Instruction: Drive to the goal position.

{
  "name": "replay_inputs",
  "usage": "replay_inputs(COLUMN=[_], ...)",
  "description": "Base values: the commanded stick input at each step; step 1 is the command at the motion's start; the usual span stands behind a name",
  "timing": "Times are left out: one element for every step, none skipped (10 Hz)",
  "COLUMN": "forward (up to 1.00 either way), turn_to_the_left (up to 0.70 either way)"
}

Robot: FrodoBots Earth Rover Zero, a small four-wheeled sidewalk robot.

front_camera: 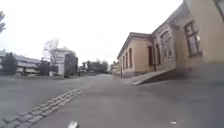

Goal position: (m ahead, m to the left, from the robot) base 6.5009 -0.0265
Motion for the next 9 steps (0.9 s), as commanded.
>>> replay_inputs(forward=[1.00, 1.00, 1.00, 1.00, 1.00, 1.00, 1.00, 1.00, 1.00], turn_to_the_left=[0.00, 0.00, 0.00, 0.00, 0.00, 0.00, 0.00, 0.00, 0.00])
